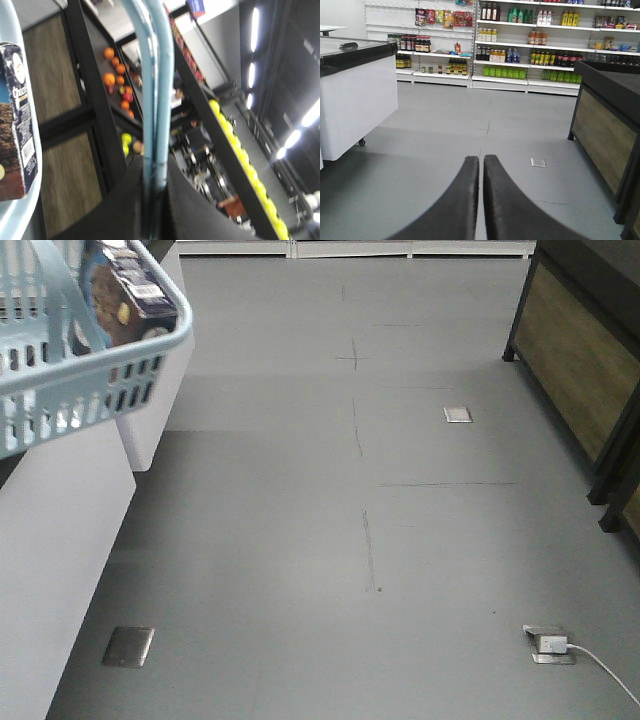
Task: Left arm holds basket, right arm returns cookies
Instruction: 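Close the left gripper on the basket handle and lift it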
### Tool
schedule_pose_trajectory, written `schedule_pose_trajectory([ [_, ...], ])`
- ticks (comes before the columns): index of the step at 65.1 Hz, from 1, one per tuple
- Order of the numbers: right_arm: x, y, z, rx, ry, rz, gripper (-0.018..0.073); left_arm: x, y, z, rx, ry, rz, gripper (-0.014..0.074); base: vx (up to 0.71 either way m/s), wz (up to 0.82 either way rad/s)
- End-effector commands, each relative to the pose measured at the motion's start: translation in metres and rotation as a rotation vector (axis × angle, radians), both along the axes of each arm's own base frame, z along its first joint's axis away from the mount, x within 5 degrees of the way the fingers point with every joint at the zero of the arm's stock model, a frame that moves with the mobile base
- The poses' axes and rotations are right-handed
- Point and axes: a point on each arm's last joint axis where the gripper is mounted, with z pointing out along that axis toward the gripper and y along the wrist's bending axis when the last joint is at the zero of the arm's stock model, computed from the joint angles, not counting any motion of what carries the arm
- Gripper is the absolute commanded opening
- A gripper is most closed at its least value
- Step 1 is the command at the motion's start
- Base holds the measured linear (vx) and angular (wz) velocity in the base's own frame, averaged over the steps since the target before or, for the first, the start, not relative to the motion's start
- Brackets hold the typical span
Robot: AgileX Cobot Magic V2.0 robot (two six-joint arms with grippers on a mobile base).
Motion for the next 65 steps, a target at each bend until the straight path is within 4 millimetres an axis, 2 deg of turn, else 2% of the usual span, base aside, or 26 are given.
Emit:
schedule_pose_trajectory([
  [1,0.000,0.000,0.002,-0.003,-0.071,-0.002,-0.0011,-0.023,-0.031,0.010,-0.053,-0.112,-0.041,-0.0003,0.00,0.00],
  [6,0.000,0.000,0.002,-0.003,-0.070,-0.002,-0.0011,-0.028,-0.053,-0.014,-0.106,-0.087,-0.099,-0.0003,0.00,0.00],
  [18,0.000,0.000,0.002,-0.003,-0.070,-0.002,-0.0011,-0.047,-0.101,-0.072,-0.042,0.039,-0.170,-0.0003,0.00,0.00],
  [30,0.000,0.000,0.002,-0.003,-0.070,-0.002,-0.0011,-0.068,-0.142,-0.111,0.036,0.113,-0.263,-0.0003,0.00,0.00],
  [35,0.000,0.000,0.002,-0.003,-0.070,-0.002,-0.0011,-0.076,-0.155,-0.119,0.057,0.132,-0.297,-0.0003,0.00,0.00],
  [47,0.000,0.000,0.002,-0.003,-0.070,-0.002,-0.0011,-0.094,-0.185,-0.123,0.084,0.135,-0.388,-0.0003,0.00,0.00],
  [65,0.000,0.000,0.002,-0.003,-0.070,-0.002,-0.0011,-0.104,-0.197,-0.122,0.110,0.114,-0.418,-0.0003,0.00,0.00],
])
